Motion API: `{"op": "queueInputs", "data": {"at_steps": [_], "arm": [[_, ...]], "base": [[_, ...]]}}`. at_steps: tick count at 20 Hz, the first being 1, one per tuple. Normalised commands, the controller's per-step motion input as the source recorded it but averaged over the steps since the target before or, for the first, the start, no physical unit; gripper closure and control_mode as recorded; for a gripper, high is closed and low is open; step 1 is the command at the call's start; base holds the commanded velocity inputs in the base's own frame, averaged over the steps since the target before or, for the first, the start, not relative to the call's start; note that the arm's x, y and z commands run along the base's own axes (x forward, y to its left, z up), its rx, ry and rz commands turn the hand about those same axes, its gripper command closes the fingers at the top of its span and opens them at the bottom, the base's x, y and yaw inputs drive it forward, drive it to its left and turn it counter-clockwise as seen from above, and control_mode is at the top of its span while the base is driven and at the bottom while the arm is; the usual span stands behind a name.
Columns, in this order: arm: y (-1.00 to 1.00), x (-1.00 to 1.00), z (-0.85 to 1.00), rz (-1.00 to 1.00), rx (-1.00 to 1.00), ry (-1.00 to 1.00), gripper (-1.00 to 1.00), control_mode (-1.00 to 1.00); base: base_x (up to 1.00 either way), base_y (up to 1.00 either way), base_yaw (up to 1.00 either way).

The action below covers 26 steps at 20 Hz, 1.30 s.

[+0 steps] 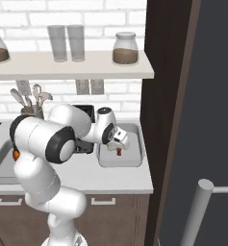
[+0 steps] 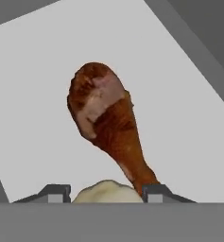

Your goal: Place one garlic and one chicken drumstick in each tupperware on the nearby counter, to pack two identical lunches.

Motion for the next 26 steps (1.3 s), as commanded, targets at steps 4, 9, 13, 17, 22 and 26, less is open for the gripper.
{"op": "queueInputs", "data": {"at_steps": [4,9,13,17,22,26], "arm": [[0.00,0.36,-0.42,0.00,0.02,0.11,-1.00,-1.00],[0.00,0.04,-0.10,0.00,0.02,0.03,-1.00,-1.00],[0.02,-0.28,0.00,0.00,0.00,-0.02,-1.00,-1.00],[0.01,-0.38,0.02,0.00,0.00,-0.03,-1.00,-1.00],[0.00,-0.77,0.52,-0.01,0.00,-0.19,-1.00,-1.00],[0.14,-0.92,0.68,0.05,0.00,-0.27,-1.00,-1.00]], "base": [[0.00,0.00,0.00],[0.00,0.00,0.00],[0.00,0.00,0.00],[0.00,0.00,0.00],[0.00,0.00,0.00],[0.00,0.00,0.00]]}}
